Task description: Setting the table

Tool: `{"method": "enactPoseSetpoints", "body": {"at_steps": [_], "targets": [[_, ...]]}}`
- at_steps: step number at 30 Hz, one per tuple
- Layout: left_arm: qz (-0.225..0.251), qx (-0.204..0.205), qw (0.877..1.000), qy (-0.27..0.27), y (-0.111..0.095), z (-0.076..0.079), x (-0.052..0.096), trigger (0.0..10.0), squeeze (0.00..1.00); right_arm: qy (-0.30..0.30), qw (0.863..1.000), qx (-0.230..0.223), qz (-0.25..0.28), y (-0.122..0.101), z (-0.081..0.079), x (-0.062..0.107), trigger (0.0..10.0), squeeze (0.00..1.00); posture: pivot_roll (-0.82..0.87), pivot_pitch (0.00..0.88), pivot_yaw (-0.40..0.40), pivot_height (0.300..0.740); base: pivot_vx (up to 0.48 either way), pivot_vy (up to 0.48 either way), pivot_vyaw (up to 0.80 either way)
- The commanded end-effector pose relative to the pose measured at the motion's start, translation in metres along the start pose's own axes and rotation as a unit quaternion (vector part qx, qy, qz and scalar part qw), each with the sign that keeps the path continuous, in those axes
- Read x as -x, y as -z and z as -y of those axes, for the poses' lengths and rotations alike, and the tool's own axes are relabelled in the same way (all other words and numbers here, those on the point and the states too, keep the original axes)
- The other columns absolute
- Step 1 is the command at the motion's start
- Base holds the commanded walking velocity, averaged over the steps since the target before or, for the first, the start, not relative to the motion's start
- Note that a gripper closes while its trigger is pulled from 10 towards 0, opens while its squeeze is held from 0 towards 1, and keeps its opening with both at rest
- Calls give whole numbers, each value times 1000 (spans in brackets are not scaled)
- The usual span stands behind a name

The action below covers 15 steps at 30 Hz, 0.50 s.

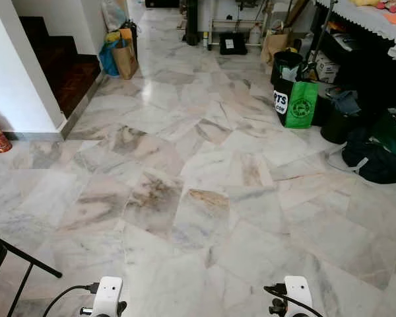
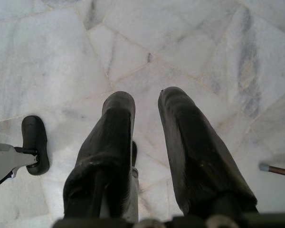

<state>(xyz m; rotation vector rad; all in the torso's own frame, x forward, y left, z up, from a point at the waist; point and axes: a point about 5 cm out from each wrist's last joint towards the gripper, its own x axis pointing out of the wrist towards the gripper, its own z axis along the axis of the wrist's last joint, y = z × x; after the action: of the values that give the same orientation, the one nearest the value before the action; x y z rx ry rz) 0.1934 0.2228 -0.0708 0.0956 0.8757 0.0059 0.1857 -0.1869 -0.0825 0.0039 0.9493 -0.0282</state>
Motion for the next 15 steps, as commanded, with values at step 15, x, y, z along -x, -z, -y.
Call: {"method": "enactPoseSetpoints", "body": {"at_steps": [15], "targets": [[-24, 34, 999, -14, 9, 11, 0, 10000, 0, 51, 993, -107, -23, 13, 34, 6, 10000, 0, 146, 0, -40, 740, 0, 0, 0]]}}
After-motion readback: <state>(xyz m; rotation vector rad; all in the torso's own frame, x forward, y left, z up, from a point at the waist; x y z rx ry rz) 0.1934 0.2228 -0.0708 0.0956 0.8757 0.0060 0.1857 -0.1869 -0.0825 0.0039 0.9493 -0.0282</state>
